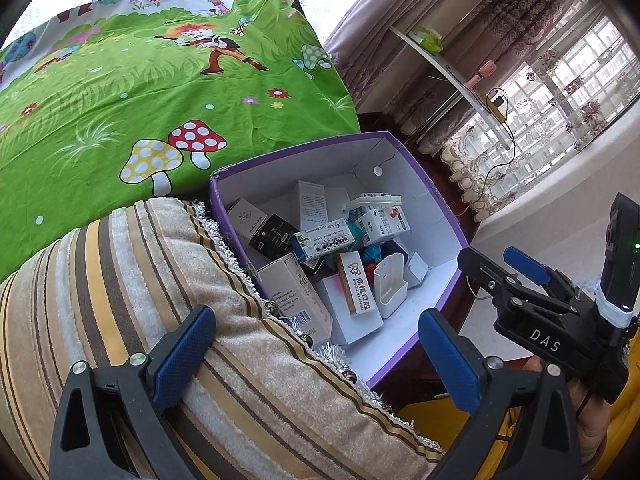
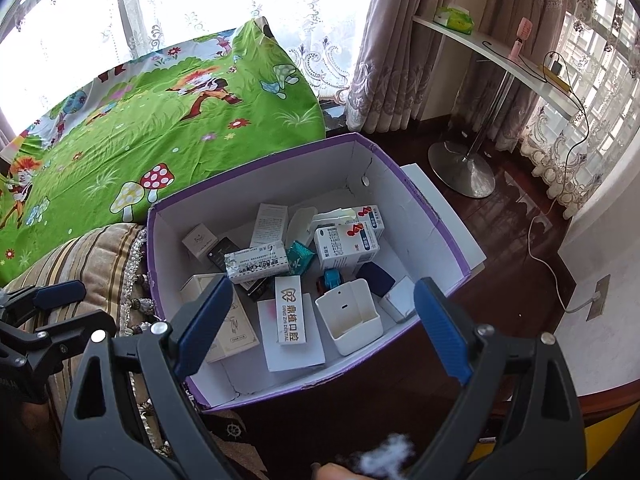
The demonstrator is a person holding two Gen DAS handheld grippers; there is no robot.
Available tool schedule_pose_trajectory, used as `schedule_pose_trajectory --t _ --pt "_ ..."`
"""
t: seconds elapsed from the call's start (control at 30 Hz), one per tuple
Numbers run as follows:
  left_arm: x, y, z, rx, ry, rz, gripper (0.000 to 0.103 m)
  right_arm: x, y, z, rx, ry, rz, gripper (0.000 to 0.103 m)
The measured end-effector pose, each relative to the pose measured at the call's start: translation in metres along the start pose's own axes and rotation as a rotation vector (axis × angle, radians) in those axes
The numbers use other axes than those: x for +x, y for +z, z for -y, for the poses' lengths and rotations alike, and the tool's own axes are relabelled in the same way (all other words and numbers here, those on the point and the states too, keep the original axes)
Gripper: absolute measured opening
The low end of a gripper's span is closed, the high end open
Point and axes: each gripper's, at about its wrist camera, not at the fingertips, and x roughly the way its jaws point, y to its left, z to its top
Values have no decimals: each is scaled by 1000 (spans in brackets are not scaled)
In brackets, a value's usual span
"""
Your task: Organize rigid objects
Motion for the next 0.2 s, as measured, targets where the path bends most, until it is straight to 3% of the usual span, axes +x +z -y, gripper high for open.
schedule_pose_trajectory --t 0.2 --pt "2 1 2 10 3 3 102 0 0 0 1 3 -4 93"
